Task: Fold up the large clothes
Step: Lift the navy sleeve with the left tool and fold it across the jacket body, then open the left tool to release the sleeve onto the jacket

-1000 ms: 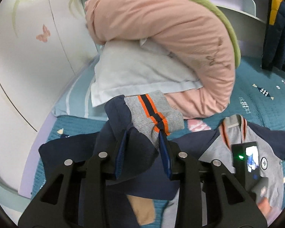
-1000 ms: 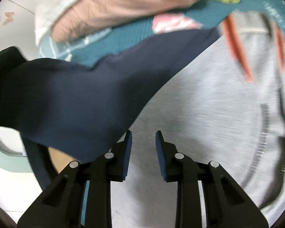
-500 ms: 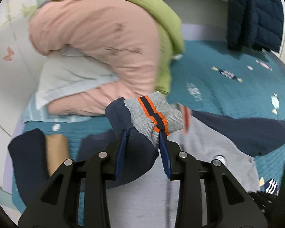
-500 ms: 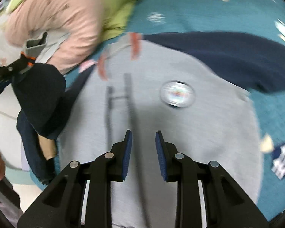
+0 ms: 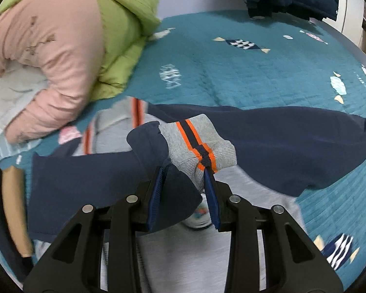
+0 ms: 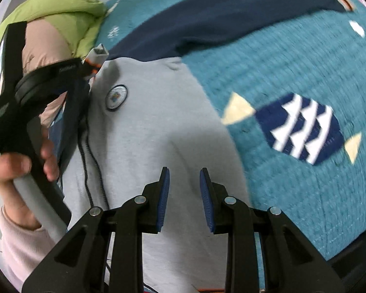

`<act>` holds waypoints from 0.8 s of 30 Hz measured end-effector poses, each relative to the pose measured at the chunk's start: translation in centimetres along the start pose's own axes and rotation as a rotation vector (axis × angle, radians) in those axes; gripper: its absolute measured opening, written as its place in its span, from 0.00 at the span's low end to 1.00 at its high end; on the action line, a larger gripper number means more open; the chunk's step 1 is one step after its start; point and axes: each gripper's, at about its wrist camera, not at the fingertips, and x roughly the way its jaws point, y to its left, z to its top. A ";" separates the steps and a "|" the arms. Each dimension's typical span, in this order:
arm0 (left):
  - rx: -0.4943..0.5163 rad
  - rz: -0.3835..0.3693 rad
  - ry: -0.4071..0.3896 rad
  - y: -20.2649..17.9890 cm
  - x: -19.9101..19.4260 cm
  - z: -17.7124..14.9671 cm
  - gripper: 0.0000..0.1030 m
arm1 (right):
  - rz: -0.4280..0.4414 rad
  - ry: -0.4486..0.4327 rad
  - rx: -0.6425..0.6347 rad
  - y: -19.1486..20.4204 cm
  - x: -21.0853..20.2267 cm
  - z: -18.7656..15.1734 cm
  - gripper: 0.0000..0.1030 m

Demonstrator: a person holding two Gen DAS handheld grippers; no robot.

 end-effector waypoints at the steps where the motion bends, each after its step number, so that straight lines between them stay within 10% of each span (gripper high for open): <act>1: 0.010 -0.003 0.004 -0.6 0.2 0.0 0.33 | -0.001 -0.002 0.007 -0.3 -0.1 0.0 0.24; 10: 0.085 -0.143 0.033 -3.6 -1.8 -0.6 0.67 | -0.011 -0.051 0.038 -1.4 -2.4 0.5 0.26; 17: 0.011 -0.310 0.010 1.6 -6.4 -1.1 0.79 | -0.017 -0.087 0.037 -1.3 -4.2 1.8 0.35; 24: -0.117 -0.193 0.028 12.9 -6.4 -3.6 0.79 | -0.028 -0.094 -0.038 2.8 -2.8 4.8 0.43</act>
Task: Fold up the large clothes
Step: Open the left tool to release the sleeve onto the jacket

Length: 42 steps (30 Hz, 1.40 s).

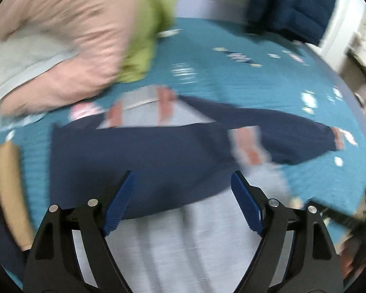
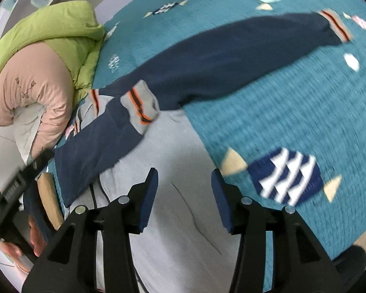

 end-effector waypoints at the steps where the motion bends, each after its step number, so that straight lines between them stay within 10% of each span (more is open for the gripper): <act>1: -0.039 0.041 0.032 2.8 0.5 -0.6 0.78 | -0.002 0.003 -0.009 0.6 0.5 0.4 0.43; 8: -0.308 0.154 0.161 15.6 2.9 -4.5 0.61 | -0.026 0.032 -0.057 4.6 5.8 3.3 0.41; 13: -0.471 0.071 0.243 20.4 5.9 -6.5 0.52 | -0.101 0.086 -0.045 6.2 11.0 5.3 0.41; 17: -0.454 0.171 0.228 20.7 6.7 -6.6 0.23 | -0.128 0.081 -0.001 6.5 13.2 6.4 0.34; 21: -0.401 0.191 0.210 20.4 6.1 -6.8 0.17 | -0.177 0.049 -0.028 7.3 12.6 6.4 0.09; 26: -0.369 0.217 0.193 20.8 4.1 -7.5 0.07 | -0.187 0.064 -0.021 7.5 11.0 5.0 0.06; 34: -0.344 0.231 0.234 21.0 4.6 -7.7 0.13 | -0.213 0.087 -0.053 7.1 12.1 4.5 0.11; 42: -0.344 0.257 0.210 20.0 1.7 -7.7 0.57 | -0.191 0.028 -0.067 7.5 7.3 3.4 0.52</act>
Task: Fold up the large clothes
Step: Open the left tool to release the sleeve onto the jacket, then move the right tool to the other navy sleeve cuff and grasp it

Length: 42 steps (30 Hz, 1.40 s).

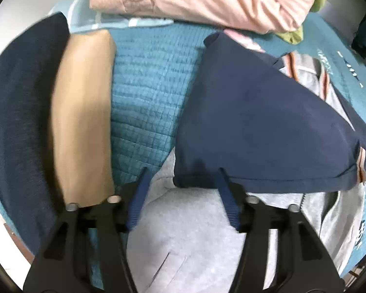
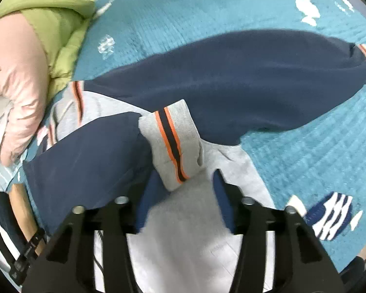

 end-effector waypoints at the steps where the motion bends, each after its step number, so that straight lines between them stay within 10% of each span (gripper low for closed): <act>1: 0.006 0.001 -0.009 -0.1 -0.8 -0.2 0.57 | -0.006 -0.009 -0.014 0.0 -0.7 -0.4 0.55; 15: 0.103 -0.026 -0.044 -6.3 -6.0 -4.8 0.62 | -0.004 -0.067 -0.055 -3.9 -6.6 -4.7 0.65; 32: 0.333 -0.132 -0.039 -21.6 -6.4 -6.6 0.57 | -0.052 -0.109 0.109 -17.7 -7.7 -2.7 0.65; 42: 0.434 -0.206 -0.035 -31.2 -4.4 -3.3 0.31 | -0.094 -0.137 0.273 -29.1 -7.2 3.2 0.65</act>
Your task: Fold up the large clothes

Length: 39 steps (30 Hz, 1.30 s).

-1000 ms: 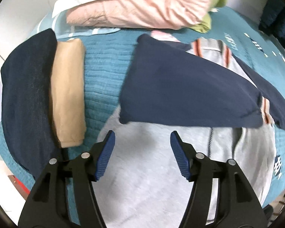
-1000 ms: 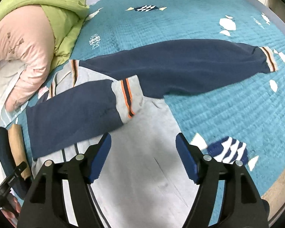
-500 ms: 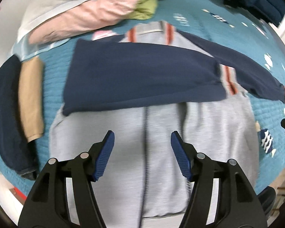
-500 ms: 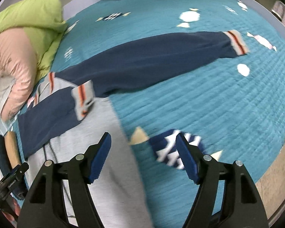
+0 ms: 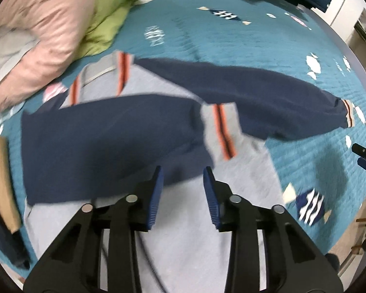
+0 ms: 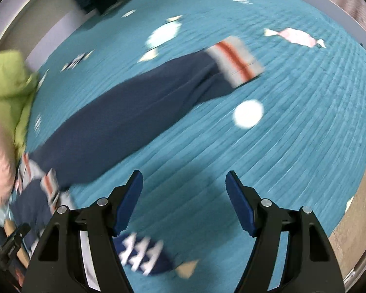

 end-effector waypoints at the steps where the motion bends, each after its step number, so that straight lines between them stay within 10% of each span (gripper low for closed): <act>1: -0.002 -0.006 0.001 -0.3 0.3 0.5 0.30 | 0.008 0.003 0.032 -1.2 0.3 1.0 0.65; 11: -0.065 -0.113 0.093 -1.6 7.5 5.3 0.03 | 0.090 0.047 0.197 -5.5 4.7 7.2 0.65; 19: -0.049 -0.100 0.086 -1.7 10.7 5.5 0.00 | 0.074 -0.024 0.235 -4.6 7.3 9.6 0.67; 25: -0.077 -0.130 0.085 -0.9 10.8 5.3 0.00 | 0.151 -0.050 0.229 -3.7 7.5 10.6 0.19; 39: -0.110 -0.085 0.108 -1.6 10.8 5.7 0.01 | 0.354 -0.258 -0.063 8.7 -5.9 6.5 0.16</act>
